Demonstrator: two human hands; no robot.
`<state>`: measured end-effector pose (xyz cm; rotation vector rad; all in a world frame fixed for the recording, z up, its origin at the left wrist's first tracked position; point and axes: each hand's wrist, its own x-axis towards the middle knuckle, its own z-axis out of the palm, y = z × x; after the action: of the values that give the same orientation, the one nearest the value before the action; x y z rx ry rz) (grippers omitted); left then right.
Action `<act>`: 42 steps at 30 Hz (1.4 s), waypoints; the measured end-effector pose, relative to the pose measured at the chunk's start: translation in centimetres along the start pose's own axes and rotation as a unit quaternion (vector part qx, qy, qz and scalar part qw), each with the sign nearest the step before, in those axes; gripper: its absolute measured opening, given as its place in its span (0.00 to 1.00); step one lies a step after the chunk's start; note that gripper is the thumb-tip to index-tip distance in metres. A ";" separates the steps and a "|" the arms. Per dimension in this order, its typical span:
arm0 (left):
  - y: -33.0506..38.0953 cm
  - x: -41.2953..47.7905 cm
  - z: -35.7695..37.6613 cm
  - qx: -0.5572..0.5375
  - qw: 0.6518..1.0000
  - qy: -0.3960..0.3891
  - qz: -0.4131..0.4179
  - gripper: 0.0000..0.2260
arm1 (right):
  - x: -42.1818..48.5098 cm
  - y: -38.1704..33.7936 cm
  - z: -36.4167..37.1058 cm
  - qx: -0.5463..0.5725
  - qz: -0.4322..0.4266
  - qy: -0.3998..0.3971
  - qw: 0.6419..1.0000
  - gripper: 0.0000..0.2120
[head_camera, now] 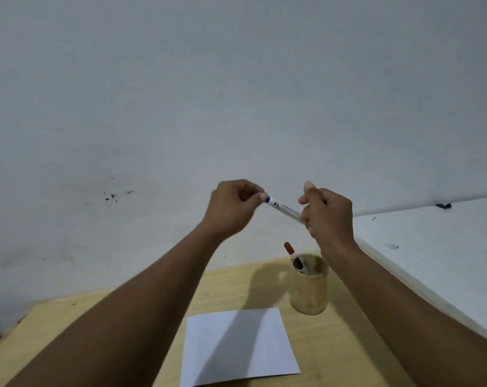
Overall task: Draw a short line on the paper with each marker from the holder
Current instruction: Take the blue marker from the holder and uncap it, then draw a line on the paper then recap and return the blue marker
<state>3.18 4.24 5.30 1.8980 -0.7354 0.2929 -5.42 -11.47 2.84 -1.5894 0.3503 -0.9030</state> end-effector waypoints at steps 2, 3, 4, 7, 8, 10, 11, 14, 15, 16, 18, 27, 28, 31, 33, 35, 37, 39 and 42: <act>-0.6 -0.9 -2.3 -0.116 0.992 0.007 -0.057 0.05 | -2.5 0.0 2.5 0.112 0.140 -0.082 0.980 0.23; -1.2 -1.6 -3.1 -0.141 0.987 -0.004 -0.081 0.05 | -3.6 0.3 3.7 0.165 0.210 -0.128 0.955 0.25; -2.0 -2.3 -3.6 -0.150 0.983 -0.019 -0.102 0.06 | -4.4 0.6 5.0 0.220 0.259 -0.163 0.926 0.27; -5.2 -5.0 -4.6 -0.155 0.977 -0.039 -0.143 0.08 | -5.5 2.0 8.0 0.319 0.308 -0.181 0.878 0.22; -6.3 -5.8 -4.8 -0.170 0.973 -0.032 -0.156 0.08 | -5.7 2.4 8.8 0.318 0.305 -0.186 0.879 0.18; -8.5 -7.5 -5.3 -0.214 0.960 -0.012 -0.178 0.08 | -6.1 3.2 10.0 0.272 0.276 -0.219 0.896 0.13; -9.4 -8.3 -5.5 -0.233 0.954 -0.006 -0.186 0.07 | -6.2 3.6 10.4 0.238 0.253 -0.242 0.906 0.11; -12.2 -9.8 -7.2 -0.292 0.929 0.041 -0.223 0.10 | -5.5 4.5 10.1 0.194 0.206 -0.274 0.919 0.07; -13.4 -10.2 -8.2 -0.299 0.921 0.060 -0.241 0.12 | -4.8 4.9 9.6 0.205 0.210 -0.265 0.919 0.07; -14.6 -10.7 -9.3 -0.279 0.924 0.068 -0.254 0.13 | -4.0 5.2 9.1 0.214 0.213 -0.258 0.918 0.07; -17.0 -11.6 -11.1 -0.138 0.957 0.021 -0.255 0.13 | -3.0 5.8 8.3 0.183 0.208 -0.271 0.922 0.08; -20.1 -12.5 -8.2 0.288 0.916 -0.224 -0.167 0.05 | -9.9 11.0 12.8 0.023 0.185 -0.339 0.922 0.01; -20.2 -12.7 -8.1 0.290 0.916 -0.224 -0.164 0.06 | -10.5 11.8 13.2 0.026 0.192 -0.334 0.923 0.02; -20.4 -13.1 -8.4 0.263 0.921 -0.219 -0.186 0.08 | -11.7 13.4 13.8 0.001 0.194 -0.324 0.926 0.04; -20.5 -13.3 -8.9 0.237 0.926 -0.214 -0.200 0.17 | -12.3 14.0 13.9 -0.006 0.194 -0.313 0.930 0.05; -20.4 -13.6 -9.4 0.212 0.929 -0.223 -0.205 0.29 | -12.6 14.4 14.0 -0.010 0.184 -0.302 0.935 0.05; -20.2 -14.0 -9.6 0.197 0.927 -0.242 -0.208 0.38 | -12.8 14.8 14.0 -0.030 0.162 -0.299 0.940 0.06; -20.1 -14.4 -9.3 0.201 0.925 -0.250 -0.203 0.41 | -13.0 15.0 14.1 -0.053 0.145 -0.296 0.943 0.07; -20.5 -14.9 -8.5 0.247 0.916 -0.253 -0.190 0.42 | -13.1 14.9 14.2 -0.073 0.135 -0.292 0.944 0.07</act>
<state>5.11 22.84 -13.79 2.5969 -0.6374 -0.3042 -0.01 3.69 -15.52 -1.8077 0.2052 -0.1738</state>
